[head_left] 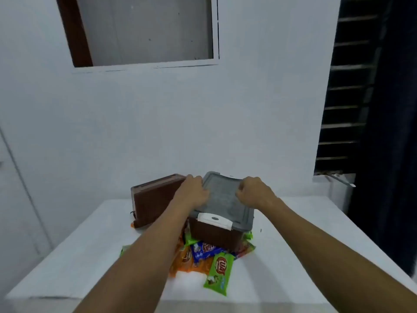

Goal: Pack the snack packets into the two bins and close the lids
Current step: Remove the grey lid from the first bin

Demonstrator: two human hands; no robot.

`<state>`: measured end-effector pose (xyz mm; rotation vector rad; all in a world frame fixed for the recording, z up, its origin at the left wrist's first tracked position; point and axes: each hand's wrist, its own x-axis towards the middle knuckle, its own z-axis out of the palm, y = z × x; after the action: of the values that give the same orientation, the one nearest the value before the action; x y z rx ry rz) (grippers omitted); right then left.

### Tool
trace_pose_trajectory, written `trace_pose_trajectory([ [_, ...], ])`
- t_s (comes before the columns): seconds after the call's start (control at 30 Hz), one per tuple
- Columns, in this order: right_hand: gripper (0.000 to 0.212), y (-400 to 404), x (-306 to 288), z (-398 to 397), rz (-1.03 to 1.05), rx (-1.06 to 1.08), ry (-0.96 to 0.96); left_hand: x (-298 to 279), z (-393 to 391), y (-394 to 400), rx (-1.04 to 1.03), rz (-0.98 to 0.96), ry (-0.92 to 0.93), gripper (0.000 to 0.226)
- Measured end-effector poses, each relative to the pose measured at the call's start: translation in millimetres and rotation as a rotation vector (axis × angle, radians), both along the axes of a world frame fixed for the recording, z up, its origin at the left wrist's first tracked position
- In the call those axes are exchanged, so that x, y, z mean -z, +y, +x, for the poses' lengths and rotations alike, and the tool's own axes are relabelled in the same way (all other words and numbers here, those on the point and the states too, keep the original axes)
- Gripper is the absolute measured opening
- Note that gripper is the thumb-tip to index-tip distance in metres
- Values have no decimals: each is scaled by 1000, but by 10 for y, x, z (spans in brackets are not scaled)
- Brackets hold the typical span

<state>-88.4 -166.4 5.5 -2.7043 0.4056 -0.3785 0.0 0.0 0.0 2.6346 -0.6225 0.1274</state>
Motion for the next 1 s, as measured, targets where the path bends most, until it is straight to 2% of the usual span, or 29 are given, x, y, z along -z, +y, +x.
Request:
trace_pose_trajectory([
  [0.07, 14, -87, 185, 97, 18, 51, 137, 77, 141, -66, -31, -2, 44, 49],
  [0.17, 34, -236, 553, 256, 61, 173, 292, 250, 449, -98, -133, -5, 153, 57],
  [0.3, 41, -416, 832, 550, 223, 196, 218, 465, 840, -221, -182, -32, 338, 63],
  [0.4, 36, -622, 835, 702, 288, 266, 138, 492, 1035, -517, -144, -51, 325, 55],
  [0.5, 34, -1065, 760, 650, 341, 392, 66, 475, 1028, -977, -62, -162, 375, 49],
  [0.67, 37, -2051, 685, 237, 219, 516, 9, 691, 728, -1959, 99, -347, 469, 40],
  [0.8, 36, -2665, 812, 40, 172, 541, 20, 874, 494, -2576, 97, -340, 467, 41],
  [1.0, 35, -3355, 1014, 154, 121, 444, 59, 1063, 465, -3128, 42, -300, 465, 43],
])
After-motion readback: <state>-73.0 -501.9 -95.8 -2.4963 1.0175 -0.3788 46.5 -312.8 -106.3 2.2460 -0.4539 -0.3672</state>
